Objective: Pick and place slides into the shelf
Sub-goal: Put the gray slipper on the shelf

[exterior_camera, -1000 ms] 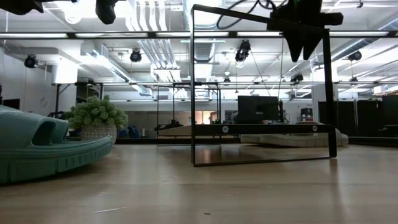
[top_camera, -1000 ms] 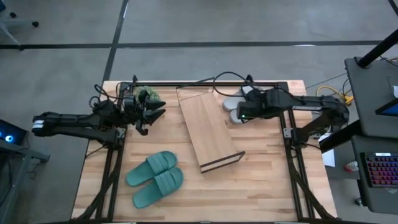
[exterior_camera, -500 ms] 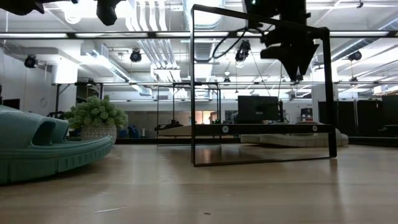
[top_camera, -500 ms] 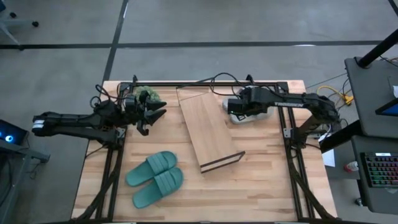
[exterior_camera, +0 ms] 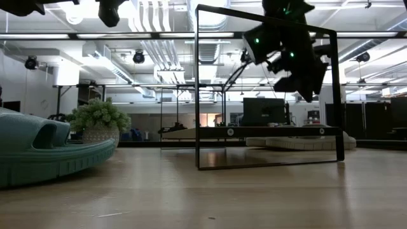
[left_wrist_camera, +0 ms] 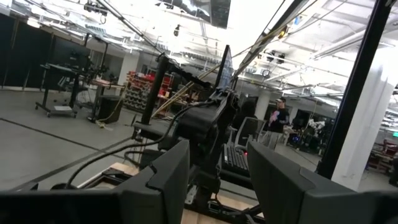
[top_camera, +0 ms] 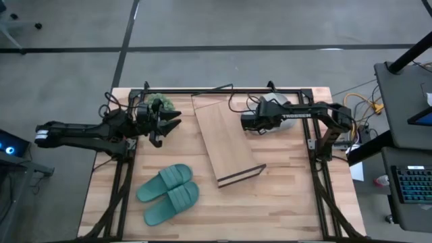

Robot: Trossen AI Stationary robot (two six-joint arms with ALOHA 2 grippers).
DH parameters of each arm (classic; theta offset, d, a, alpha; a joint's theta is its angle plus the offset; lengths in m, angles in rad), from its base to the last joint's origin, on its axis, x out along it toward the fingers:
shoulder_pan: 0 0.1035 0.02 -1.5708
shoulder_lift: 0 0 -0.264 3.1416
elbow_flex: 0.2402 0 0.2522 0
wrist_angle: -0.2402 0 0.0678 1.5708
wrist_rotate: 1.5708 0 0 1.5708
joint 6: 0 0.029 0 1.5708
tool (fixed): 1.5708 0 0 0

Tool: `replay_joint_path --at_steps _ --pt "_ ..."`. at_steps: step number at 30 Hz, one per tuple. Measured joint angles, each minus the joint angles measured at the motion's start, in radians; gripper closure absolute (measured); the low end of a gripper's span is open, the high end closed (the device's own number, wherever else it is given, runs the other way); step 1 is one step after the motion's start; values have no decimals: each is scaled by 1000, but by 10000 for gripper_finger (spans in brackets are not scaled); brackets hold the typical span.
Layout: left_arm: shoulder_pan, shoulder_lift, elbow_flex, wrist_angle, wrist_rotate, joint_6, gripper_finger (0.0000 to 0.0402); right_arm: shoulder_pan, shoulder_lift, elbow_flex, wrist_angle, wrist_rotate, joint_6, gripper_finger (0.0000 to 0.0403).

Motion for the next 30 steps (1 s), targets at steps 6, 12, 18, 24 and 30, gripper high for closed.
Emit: replay_joint_path --at_steps 6,12,18,24,30 --pt "0 1 -2 1 0 1 254 -45 -10 -76 118 -46 10 242" --pt "0 6 -2 1 0 1 254 -77 -4 -98 226 -48 -34 243" --pt "0 7 -2 -1 0 1 254 -97 -3 -143 263 -1 -65 241" --pt "0 9 -2 0 0 1 254 -105 -3 -212 290 8 -59 243" --pt "0 8 -2 -1 0 1 254 -106 -2 -278 335 7 -56 242"
